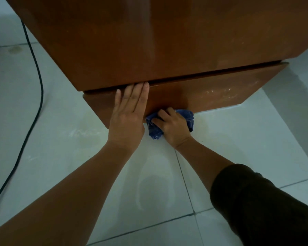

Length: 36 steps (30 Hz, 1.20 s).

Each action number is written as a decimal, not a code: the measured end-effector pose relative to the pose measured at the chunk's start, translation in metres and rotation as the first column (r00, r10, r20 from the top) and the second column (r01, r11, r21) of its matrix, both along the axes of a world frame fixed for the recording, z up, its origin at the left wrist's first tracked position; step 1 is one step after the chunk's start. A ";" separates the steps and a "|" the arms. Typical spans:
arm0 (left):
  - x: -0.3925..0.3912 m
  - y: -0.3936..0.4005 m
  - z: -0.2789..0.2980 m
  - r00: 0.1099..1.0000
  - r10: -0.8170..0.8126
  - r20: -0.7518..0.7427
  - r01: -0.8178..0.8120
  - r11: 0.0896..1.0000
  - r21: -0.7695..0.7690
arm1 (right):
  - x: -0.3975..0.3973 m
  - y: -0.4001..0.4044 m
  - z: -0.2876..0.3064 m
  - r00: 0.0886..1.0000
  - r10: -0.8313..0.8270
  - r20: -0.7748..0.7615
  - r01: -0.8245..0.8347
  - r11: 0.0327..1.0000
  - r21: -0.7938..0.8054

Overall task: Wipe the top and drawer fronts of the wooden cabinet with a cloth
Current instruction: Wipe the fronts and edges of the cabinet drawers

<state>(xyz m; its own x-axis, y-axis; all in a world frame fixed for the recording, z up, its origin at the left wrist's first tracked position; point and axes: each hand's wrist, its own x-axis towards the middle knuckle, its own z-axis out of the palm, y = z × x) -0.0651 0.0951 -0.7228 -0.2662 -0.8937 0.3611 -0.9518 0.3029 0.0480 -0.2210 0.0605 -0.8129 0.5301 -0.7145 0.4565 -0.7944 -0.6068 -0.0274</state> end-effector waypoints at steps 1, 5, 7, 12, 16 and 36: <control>0.000 0.000 -0.001 1.000 0.007 0.007 -0.007 1.000 -0.008 | 0.002 0.000 -0.004 0.999 -0.005 -0.043 0.007 0.999 0.049; -0.002 0.000 -0.002 0.999 0.017 0.031 -0.016 1.000 -0.023 | 0.004 0.000 -0.007 0.989 -0.056 -0.136 0.083 0.976 0.203; -0.001 -0.001 0.000 0.999 0.003 0.040 -0.002 1.000 -0.015 | 0.000 0.002 -0.002 0.995 -0.057 -0.082 0.072 0.979 0.192; -0.013 -0.005 0.009 0.995 -0.080 0.052 0.080 0.997 0.014 | -0.029 0.025 0.049 0.986 -0.015 0.165 0.036 0.991 -0.129; -0.036 -0.011 0.013 0.992 -0.125 0.034 0.124 0.992 0.039 | -0.061 0.014 0.091 0.965 -0.131 0.227 0.205 0.917 -0.343; -0.103 -0.037 0.004 0.983 -0.164 0.076 0.167 0.985 -0.036 | -0.085 -0.006 -0.005 0.984 -0.146 0.105 0.132 0.983 0.131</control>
<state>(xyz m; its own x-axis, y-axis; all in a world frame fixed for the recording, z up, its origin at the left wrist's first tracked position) -0.1684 0.0577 -0.7186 -0.4365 -0.8195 0.3713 -0.8886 0.4572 -0.0355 -0.3057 0.0545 -0.8179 0.3711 -0.8322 0.4121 -0.8581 -0.4769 -0.1903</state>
